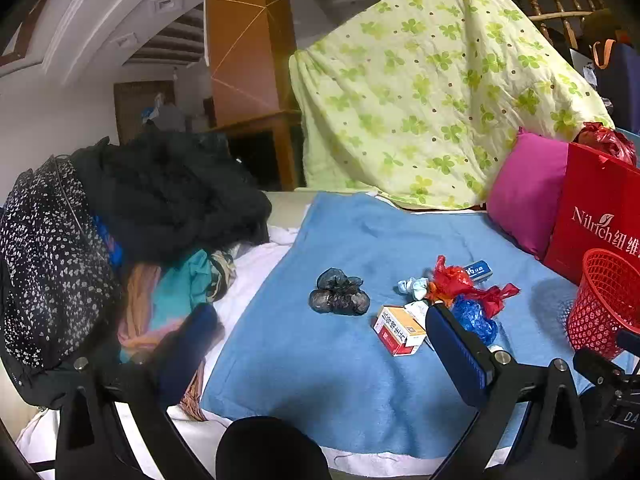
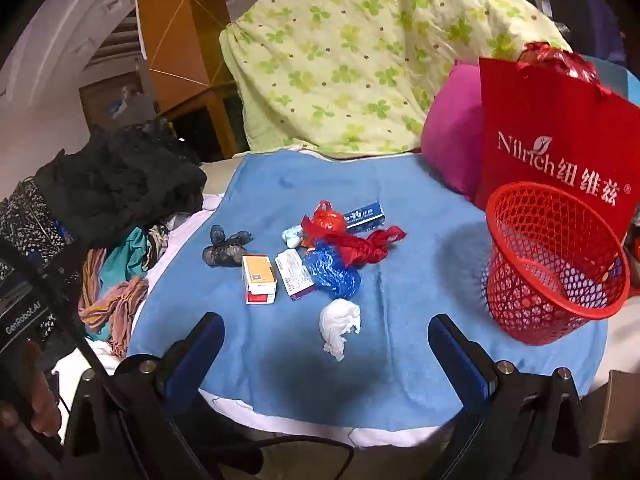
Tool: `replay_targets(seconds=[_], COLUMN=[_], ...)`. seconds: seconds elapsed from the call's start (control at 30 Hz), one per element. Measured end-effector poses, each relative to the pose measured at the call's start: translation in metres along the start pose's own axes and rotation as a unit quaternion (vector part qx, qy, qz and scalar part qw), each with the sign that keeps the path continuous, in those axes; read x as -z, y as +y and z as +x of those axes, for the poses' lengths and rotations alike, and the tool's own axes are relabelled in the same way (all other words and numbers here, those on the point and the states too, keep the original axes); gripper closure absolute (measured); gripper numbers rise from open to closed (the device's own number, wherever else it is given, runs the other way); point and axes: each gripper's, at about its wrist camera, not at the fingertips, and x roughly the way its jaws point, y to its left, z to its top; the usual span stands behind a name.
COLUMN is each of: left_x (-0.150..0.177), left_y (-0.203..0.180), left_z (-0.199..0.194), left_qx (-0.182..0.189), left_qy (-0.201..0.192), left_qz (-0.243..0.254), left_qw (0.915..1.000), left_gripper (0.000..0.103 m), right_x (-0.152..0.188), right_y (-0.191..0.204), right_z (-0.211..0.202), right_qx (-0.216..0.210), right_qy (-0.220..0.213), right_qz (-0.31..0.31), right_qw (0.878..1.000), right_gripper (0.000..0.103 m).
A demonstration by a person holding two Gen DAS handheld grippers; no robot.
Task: Collect trash
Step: 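Move both tools toward the trash on the blue blanket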
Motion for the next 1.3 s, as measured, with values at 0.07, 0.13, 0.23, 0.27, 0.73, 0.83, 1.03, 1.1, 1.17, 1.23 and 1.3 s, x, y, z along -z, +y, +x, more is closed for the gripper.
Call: replay_targets(seconds=[0.07, 0.13, 0.23, 0.27, 0.73, 0.83, 1.03, 1.1, 1.17, 1.23, 1.3], left_x=[0.0, 0.001, 0.002, 0.003, 0.007, 0.008, 0.011, 0.012, 0.013, 0.014, 0.015], left_y=[0.001, 0.001, 0.001, 0.002, 0.001, 0.001, 0.004, 0.004, 0.004, 0.005, 0.005], left_z=[0.0, 0.0, 0.001, 0.002, 0.012, 0.013, 0.018, 0.02, 0.022, 0.025, 0.028], left_qx=[0.001, 0.001, 0.0, 0.0, 0.003, 0.003, 0.004, 0.003, 0.004, 0.003, 0.003], left_qy=[0.001, 0.001, 0.004, 0.005, 0.019, 0.022, 0.027, 0.029, 0.032, 0.035, 0.038], left_qz=[0.0, 0.001, 0.002, 0.002, 0.005, 0.005, 0.004, 0.005, 0.004, 0.004, 0.003], left_qw=[1.0, 1.0, 1.0, 1.0, 0.9998, 0.9997, 0.9996, 0.9996, 0.9995, 0.9994, 0.9993], left_gripper=[0.0, 0.0, 0.0, 0.0, 0.0, 0.0, 0.0, 0.0, 0.0, 0.0, 0.0], right_x=[0.002, -0.003, -0.003, -0.002, -0.004, -0.005, -0.004, -0.003, -0.003, -0.002, -0.001], right_y=[0.002, 0.006, 0.002, 0.002, 0.006, 0.009, 0.011, 0.012, 0.013, 0.014, 0.016], right_z=[-0.001, -0.005, -0.004, -0.004, -0.008, -0.006, -0.001, 0.001, 0.002, 0.004, 0.006], right_qx=[0.005, 0.007, 0.006, 0.006, 0.012, 0.008, 0.013, 0.013, 0.012, 0.007, 0.006], right_qy=[-0.001, -0.001, -0.007, -0.008, -0.013, -0.005, 0.004, 0.009, 0.01, 0.001, 0.003], right_qz=[-0.004, -0.008, 0.0, -0.002, -0.014, -0.01, -0.017, -0.019, -0.02, -0.016, -0.017], right_qw=[1.0, 1.0, 1.0, 1.0, 1.0, 1.0, 1.0, 1.0, 1.0, 1.0, 1.0], right_gripper=[0.0, 0.0, 0.0, 0.0, 0.0, 0.0, 0.0, 0.0, 0.0, 0.0, 0.0])
